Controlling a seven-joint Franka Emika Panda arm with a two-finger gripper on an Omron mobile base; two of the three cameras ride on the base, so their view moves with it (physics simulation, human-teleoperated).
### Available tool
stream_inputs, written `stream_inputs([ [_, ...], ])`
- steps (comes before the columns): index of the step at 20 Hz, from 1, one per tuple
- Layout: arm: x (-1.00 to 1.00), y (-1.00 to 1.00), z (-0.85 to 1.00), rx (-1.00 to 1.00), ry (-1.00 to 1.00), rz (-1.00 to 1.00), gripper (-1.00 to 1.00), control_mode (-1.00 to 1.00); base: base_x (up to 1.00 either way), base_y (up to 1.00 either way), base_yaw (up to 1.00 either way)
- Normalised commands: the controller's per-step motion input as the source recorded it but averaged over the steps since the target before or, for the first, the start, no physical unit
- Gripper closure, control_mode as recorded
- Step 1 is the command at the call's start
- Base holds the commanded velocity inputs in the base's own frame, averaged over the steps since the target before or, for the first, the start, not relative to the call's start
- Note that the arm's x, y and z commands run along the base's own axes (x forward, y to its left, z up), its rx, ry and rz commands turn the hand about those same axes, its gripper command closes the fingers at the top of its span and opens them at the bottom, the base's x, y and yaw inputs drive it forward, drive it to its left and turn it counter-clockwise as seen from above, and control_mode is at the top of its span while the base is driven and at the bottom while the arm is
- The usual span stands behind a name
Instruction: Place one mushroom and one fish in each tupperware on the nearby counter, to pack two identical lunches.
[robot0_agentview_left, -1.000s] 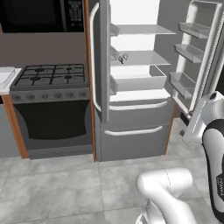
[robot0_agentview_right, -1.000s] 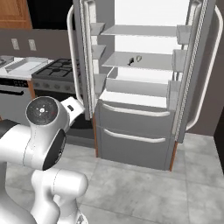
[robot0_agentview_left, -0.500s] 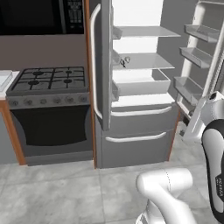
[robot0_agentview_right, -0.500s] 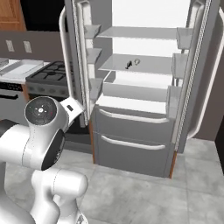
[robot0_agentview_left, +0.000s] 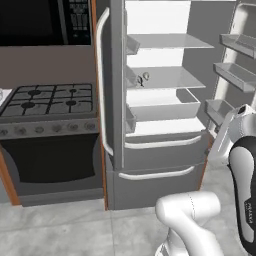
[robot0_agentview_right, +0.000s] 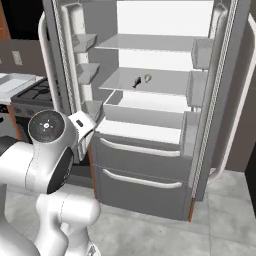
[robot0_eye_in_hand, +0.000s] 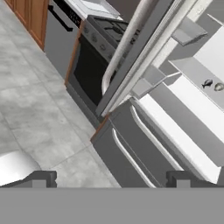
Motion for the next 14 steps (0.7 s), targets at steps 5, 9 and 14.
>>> stream_inputs([
  [5,0.0,0.0,0.0,0.0,0.0,0.0,-1.0,1.0,0.22,-0.54,0.0],
  [9,0.0,0.0,0.0,0.0,0.0,0.0,-1.0,1.0,0.21,-0.28,0.0],
  [14,0.0,0.0,0.0,0.0,0.0,0.0,-1.0,1.0,0.49,0.0,0.0],
])
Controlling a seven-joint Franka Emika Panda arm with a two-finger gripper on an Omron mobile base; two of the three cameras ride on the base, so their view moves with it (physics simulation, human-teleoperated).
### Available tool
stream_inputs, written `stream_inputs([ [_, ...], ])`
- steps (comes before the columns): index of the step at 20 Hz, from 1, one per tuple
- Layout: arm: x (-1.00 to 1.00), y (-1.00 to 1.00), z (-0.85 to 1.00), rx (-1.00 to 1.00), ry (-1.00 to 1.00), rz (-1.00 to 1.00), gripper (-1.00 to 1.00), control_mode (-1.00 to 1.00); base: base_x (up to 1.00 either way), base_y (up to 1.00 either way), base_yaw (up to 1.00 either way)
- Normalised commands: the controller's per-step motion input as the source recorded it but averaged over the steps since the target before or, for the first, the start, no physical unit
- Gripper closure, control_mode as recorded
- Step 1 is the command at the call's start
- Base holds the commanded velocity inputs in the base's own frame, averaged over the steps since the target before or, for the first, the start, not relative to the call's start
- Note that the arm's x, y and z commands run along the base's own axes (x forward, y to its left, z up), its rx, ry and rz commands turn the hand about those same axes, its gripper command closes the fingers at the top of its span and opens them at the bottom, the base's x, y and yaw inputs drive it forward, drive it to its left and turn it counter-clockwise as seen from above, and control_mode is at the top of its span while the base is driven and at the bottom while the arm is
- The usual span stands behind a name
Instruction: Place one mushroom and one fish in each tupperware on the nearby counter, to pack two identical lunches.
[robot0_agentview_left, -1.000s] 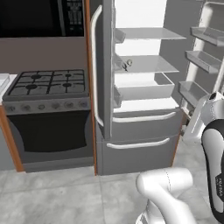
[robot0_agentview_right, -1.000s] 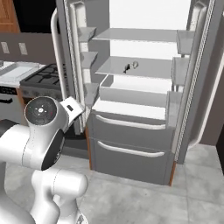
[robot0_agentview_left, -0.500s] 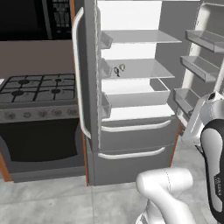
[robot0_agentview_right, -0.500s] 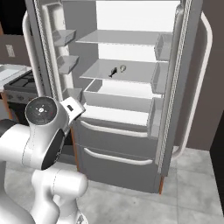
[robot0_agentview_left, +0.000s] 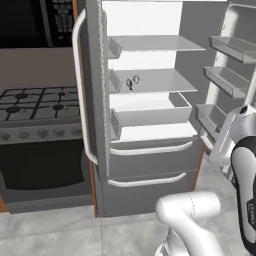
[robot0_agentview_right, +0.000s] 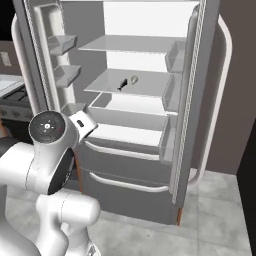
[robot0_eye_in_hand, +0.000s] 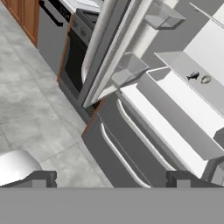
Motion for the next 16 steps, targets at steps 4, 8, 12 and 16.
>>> stream_inputs([
  [4,0.0,0.0,0.0,0.0,0.0,0.0,-1.0,1.0,0.69,0.02,0.0],
  [8,0.0,0.0,0.0,0.0,0.0,0.0,-1.0,1.0,0.74,-0.06,0.0],
  [12,0.0,0.0,0.0,0.0,0.0,0.0,-1.0,1.0,0.81,-0.07,0.0],
  [16,0.0,0.0,0.0,0.0,0.0,0.0,-1.0,1.0,0.82,-0.01,0.0],
])
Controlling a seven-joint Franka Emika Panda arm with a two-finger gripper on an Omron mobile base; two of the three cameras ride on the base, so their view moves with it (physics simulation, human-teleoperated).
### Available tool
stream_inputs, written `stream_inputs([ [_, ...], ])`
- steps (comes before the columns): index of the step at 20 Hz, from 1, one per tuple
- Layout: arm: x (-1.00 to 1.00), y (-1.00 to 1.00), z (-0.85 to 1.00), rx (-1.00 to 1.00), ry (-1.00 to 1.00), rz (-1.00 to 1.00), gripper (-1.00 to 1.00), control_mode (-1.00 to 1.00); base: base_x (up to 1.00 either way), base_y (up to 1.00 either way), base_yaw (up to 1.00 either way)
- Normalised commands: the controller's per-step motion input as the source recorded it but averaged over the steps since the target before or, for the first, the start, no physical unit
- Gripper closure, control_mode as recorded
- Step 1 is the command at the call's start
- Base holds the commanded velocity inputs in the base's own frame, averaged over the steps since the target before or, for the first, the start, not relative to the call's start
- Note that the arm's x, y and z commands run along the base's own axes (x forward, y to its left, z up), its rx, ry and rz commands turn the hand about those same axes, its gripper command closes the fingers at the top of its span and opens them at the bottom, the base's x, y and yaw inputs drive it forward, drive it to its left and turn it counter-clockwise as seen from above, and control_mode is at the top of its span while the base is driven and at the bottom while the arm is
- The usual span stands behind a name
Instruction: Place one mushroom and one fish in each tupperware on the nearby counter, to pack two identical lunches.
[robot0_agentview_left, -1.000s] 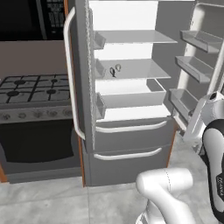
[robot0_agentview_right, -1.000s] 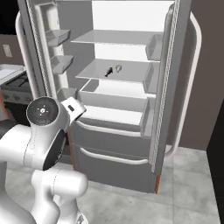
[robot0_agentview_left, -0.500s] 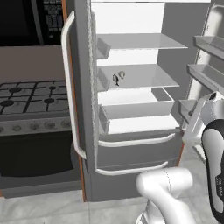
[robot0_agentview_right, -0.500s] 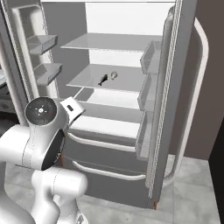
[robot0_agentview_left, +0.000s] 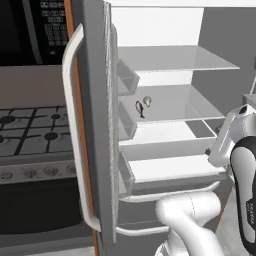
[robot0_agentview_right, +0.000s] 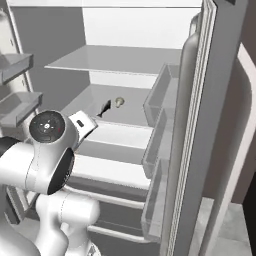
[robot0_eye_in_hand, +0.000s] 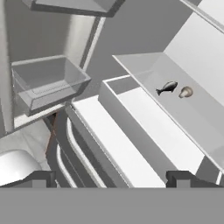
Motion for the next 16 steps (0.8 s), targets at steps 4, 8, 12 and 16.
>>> stream_inputs([
  [4,0.0,0.0,0.0,0.0,0.0,0.0,-1.0,1.0,0.76,0.0,0.0],
  [8,0.0,0.0,0.0,0.0,0.0,0.0,-1.0,1.0,0.57,0.0,0.0],
  [12,0.03,0.0,-0.01,0.0,0.0,-0.02,-1.0,-1.0,0.17,0.0,-0.04],
  [16,0.07,0.0,-0.19,0.0,-0.01,-0.08,-1.0,-1.0,0.0,0.0,0.0],
])
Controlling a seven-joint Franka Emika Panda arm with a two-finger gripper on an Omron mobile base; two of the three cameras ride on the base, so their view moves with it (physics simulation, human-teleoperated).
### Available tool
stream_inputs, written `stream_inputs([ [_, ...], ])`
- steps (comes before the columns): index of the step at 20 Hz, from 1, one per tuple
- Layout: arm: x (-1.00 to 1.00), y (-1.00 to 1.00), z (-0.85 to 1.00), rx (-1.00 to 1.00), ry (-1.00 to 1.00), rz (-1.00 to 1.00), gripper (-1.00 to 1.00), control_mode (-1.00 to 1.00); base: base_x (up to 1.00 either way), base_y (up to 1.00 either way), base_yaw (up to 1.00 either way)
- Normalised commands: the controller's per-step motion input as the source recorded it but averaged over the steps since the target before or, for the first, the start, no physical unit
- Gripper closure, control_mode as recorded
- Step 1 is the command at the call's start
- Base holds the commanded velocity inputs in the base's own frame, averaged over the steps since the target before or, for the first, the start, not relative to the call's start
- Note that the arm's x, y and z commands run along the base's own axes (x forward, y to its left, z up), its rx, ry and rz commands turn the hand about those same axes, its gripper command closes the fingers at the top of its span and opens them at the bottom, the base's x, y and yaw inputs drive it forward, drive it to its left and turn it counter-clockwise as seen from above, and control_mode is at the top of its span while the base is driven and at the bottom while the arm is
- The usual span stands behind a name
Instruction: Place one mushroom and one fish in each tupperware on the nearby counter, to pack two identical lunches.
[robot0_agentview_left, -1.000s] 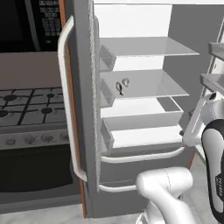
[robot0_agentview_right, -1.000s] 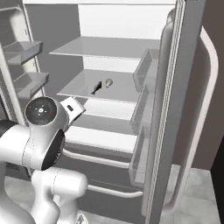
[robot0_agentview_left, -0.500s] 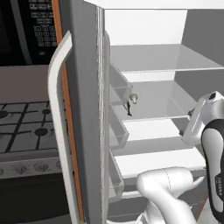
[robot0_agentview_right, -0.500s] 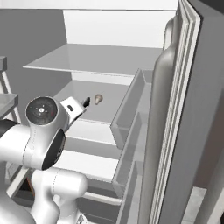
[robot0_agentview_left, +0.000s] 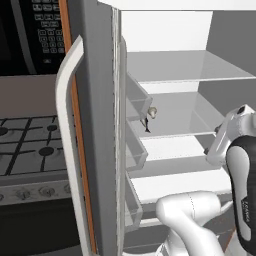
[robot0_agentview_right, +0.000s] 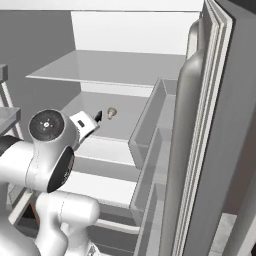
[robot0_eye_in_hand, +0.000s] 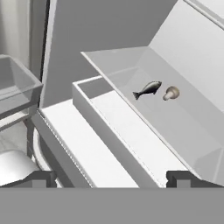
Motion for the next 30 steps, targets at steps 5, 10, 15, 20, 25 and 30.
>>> stream_inputs([
  [5,0.14,0.0,-0.32,0.0,-0.05,-0.12,-1.0,-1.0,0.0,0.0,0.0],
  [10,0.24,0.0,-0.29,0.03,0.0,-0.12,-1.0,-1.0,0.0,0.0,0.0],
  [15,0.26,0.0,-0.11,0.19,0.0,-0.17,-1.0,-1.0,0.0,0.0,0.0],
  [20,0.0,0.0,0.0,0.21,0.0,-0.29,-1.0,-1.0,0.0,0.0,0.0],
  [25,0.12,0.03,0.0,0.15,0.0,-0.4,-1.0,-1.0,0.0,0.0,0.0],
  [30,0.08,0.06,0.0,0.2,0.02,-0.34,-1.0,-1.0,0.0,0.0,0.0],
])
